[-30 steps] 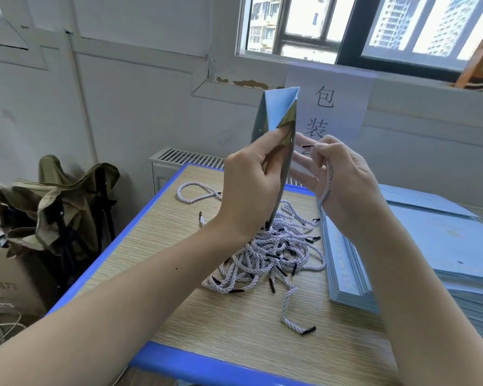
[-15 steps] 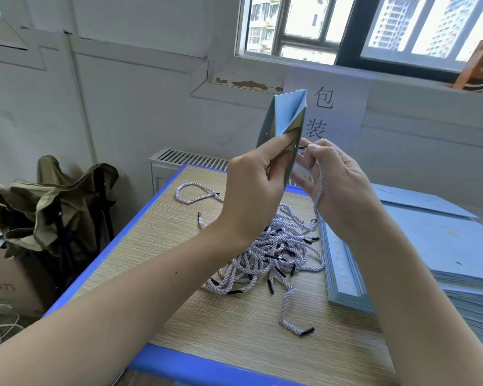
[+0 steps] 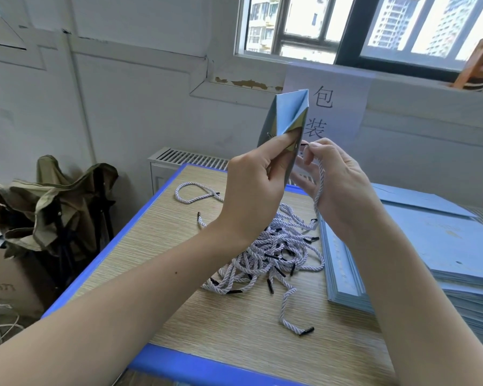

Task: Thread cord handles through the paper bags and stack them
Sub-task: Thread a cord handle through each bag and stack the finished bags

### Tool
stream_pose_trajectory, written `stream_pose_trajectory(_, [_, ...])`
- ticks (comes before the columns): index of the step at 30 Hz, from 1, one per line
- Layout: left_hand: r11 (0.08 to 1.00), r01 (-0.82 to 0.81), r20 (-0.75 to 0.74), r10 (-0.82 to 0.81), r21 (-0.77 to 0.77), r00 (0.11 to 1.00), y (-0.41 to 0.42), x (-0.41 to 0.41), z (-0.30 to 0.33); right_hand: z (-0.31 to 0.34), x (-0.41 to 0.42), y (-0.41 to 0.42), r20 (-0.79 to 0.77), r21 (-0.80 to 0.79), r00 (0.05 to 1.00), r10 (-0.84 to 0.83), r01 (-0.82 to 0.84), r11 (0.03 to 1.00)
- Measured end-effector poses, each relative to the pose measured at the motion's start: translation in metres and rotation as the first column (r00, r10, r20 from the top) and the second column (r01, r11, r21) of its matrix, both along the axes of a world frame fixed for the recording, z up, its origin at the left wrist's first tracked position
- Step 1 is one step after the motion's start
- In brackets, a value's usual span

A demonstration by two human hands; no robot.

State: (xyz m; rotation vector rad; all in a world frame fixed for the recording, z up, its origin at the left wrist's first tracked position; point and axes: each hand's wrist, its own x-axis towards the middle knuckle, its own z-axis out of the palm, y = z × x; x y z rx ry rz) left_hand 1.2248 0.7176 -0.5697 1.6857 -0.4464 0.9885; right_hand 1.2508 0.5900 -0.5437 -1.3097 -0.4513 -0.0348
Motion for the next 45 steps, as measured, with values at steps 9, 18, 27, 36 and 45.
stream_pose_trajectory(9, [1.000, 0.016, -0.010, -0.016, -0.001, 1.000, 0.000, -0.001, 0.000, -0.002, 0.001, -0.002, -0.006, -0.064, 1.000, 0.029, -0.030, 0.997])
stream_pose_trajectory(18, [0.998, -0.052, -0.001, 0.052, -0.025, 0.999, 0.005, 0.000, 0.003, -0.003, 0.000, -0.002, 0.030, -0.132, 0.997, -0.068, 0.072, 0.989])
stream_pose_trajectory(27, [0.971, -0.207, 0.120, 0.192, 0.123, 0.974, 0.005, 0.004, 0.003, 0.007, -0.016, 0.001, 0.212, -0.251, 0.972, -0.097, 0.150, 0.956])
stream_pose_trajectory(36, [0.955, -0.157, 0.145, 0.124, 0.251, 0.982, 0.004, 0.002, 0.002, -0.001, -0.010, -0.001, 0.406, -0.239, 0.888, -0.215, 0.330, 0.913])
stream_pose_trajectory(45, [0.878, -0.138, -0.123, 0.217, 0.458, 0.968, 0.013, 0.009, 0.002, -0.004, -0.001, -0.008, 0.495, -0.241, 0.806, -0.325, 0.487, 0.840])
